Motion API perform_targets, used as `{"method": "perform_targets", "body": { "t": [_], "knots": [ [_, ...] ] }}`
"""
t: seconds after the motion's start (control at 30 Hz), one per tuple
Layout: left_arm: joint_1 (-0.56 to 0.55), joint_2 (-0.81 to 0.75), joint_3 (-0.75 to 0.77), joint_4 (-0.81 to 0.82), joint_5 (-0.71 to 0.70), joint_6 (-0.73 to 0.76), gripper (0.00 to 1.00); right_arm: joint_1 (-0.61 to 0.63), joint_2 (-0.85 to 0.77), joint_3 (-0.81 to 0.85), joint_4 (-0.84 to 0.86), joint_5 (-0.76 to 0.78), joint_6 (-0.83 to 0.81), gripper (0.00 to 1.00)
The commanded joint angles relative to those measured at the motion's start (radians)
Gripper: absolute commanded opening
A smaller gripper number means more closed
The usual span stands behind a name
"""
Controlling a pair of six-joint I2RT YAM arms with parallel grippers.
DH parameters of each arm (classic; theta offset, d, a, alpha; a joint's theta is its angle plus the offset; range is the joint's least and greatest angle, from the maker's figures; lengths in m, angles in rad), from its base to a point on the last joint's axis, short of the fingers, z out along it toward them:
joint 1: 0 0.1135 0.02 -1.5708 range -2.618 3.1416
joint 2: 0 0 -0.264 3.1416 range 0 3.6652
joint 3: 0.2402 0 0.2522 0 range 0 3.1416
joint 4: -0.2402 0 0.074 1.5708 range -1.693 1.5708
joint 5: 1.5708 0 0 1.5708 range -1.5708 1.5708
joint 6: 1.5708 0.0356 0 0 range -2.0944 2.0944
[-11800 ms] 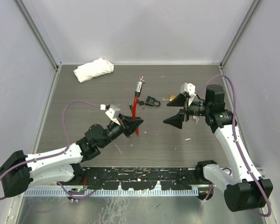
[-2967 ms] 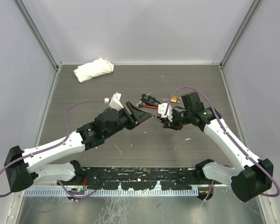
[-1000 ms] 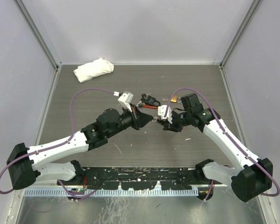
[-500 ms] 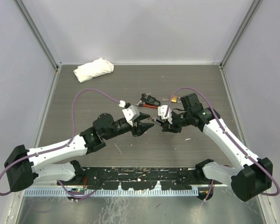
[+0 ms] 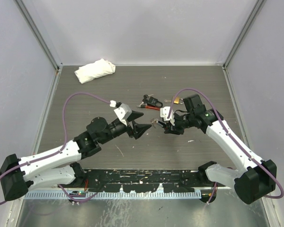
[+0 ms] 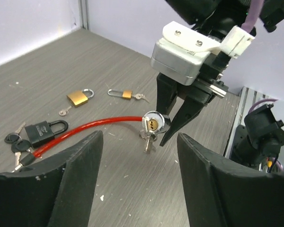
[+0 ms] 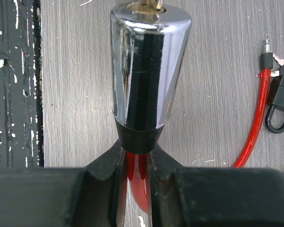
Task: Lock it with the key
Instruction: Adjust the key in the lock.
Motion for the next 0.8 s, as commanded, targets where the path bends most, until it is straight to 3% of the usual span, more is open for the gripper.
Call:
{"method": "perform_targets", "body": {
  "t": [0.0, 0.23, 0.57, 0.77],
  "knots": [
    [0.057, 0.029, 0.111, -0.064, 0.088, -0.068, 0.62, -0.001, -0.017, 0.051, 0.036, -0.029, -0.007, 0.01],
    [0.135, 0.107, 0.178, -0.07, 0.31, -0.17, 0.55, 0.0, -0.02, 0.047, 0.032, -0.029, -0.009, 0.01],
    [0.136, 0.16, 0.213, -0.083, 0.363, -0.181, 0.4, 0.0, -0.021, 0.046, 0.031, -0.029, -0.011, 0.01],
    [0.143, 0.179, 0.224, -0.099, 0.376, -0.146, 0.21, -0.001, -0.02, 0.045, 0.03, -0.027, -0.012, 0.01]
  ]
}}
